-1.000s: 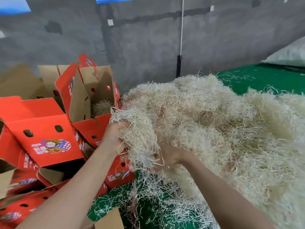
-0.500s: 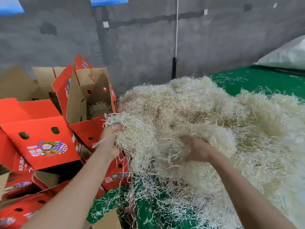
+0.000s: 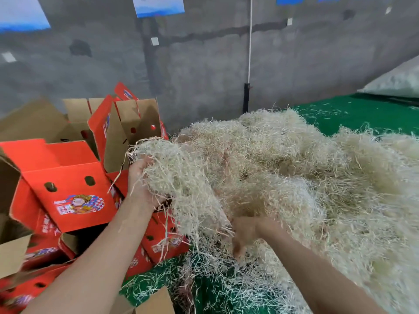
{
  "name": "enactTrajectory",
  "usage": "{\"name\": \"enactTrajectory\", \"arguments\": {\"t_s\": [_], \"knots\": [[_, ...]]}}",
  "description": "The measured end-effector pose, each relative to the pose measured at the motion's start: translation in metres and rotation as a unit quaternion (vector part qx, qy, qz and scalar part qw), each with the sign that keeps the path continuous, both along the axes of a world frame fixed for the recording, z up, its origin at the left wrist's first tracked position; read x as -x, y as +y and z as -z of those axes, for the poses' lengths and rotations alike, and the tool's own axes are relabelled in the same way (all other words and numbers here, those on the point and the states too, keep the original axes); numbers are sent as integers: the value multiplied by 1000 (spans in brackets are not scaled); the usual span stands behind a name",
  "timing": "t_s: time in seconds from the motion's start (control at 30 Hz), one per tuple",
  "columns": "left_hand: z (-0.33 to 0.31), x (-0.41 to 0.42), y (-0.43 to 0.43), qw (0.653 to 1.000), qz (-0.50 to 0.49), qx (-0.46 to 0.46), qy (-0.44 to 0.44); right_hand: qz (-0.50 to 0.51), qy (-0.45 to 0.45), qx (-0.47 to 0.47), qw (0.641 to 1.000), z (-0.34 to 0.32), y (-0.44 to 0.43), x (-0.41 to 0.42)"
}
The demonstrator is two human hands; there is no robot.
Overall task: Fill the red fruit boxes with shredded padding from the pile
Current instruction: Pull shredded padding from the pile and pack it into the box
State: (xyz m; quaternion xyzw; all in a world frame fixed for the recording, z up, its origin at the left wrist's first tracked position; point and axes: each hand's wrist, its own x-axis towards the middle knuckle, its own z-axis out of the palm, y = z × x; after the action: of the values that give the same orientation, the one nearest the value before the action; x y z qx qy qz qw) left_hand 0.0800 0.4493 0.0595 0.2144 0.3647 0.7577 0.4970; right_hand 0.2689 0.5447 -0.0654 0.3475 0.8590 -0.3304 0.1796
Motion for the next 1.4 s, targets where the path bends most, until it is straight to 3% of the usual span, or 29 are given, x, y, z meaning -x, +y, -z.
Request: {"name": "enactTrajectory", "arguments": {"t_s": [0.07, 0.13, 0.17, 0.23, 0.3, 0.33, 0.4, 0.43, 0.53, 0.63, 0.7, 0.77, 0.87, 0.97, 1.07, 1.1, 1.2, 1.27, 1.4], "knots": [[1, -4, 5, 996, 12, 43, 76, 83, 77, -57, 992, 9, 12, -12], [3, -18, 11, 953, 79, 144, 255, 201, 222, -51, 953, 0, 24, -21], [7, -26, 16, 895, 155, 181, 376, 237, 277, -45, 930, -9, 28, -24], [21, -50, 28, 703, 332, 247, 578, 269, 335, -59, 901, -24, 31, -24], [43, -79, 37, 542, 376, 281, 697, 260, 350, -100, 894, -31, 34, -22], [54, -87, 44, 487, 333, 292, 753, 246, 344, -136, 896, -34, 35, -23], [61, -91, 54, 432, 206, 276, 833, 211, 334, -189, 899, -31, 40, -32], [60, -86, 59, 452, 136, 272, 839, 197, 325, -196, 904, -27, 41, -38], [46, -67, 66, 637, -65, 215, 738, 190, 281, -184, 922, -10, 45, -54], [43, -70, 73, 748, -159, 144, 628, 208, 258, -217, 918, -8, 50, -60], [37, -68, 76, 834, -221, 134, 487, 194, 250, -231, 920, -11, 51, -68], [20, -54, 77, 895, -270, 132, 331, 183, 215, -205, 937, -4, 51, -79], [-6, -37, 75, 938, -254, 136, 190, 225, 183, -187, 938, 10, 50, -88], [-22, -29, 61, 982, -148, 92, 71, 261, 212, -208, 918, 7, 54, -76], [-34, -22, 43, 983, -98, 151, 38, 268, 177, -205, 924, 4, 54, -67], [-39, -19, 37, 986, -110, 123, 15, 263, 154, -197, 932, 6, 53, -66], [-49, -4, 26, 980, -97, -77, -155, 252, 105, -182, 945, 14, 47, -63], [-56, -5, 18, 988, -57, -84, -119, 260, 102, -163, 946, 15, 44, -60], [-42, -14, 6, 1000, -24, 17, -5, 249, 148, -158, 944, -25, 36, -42]]}}
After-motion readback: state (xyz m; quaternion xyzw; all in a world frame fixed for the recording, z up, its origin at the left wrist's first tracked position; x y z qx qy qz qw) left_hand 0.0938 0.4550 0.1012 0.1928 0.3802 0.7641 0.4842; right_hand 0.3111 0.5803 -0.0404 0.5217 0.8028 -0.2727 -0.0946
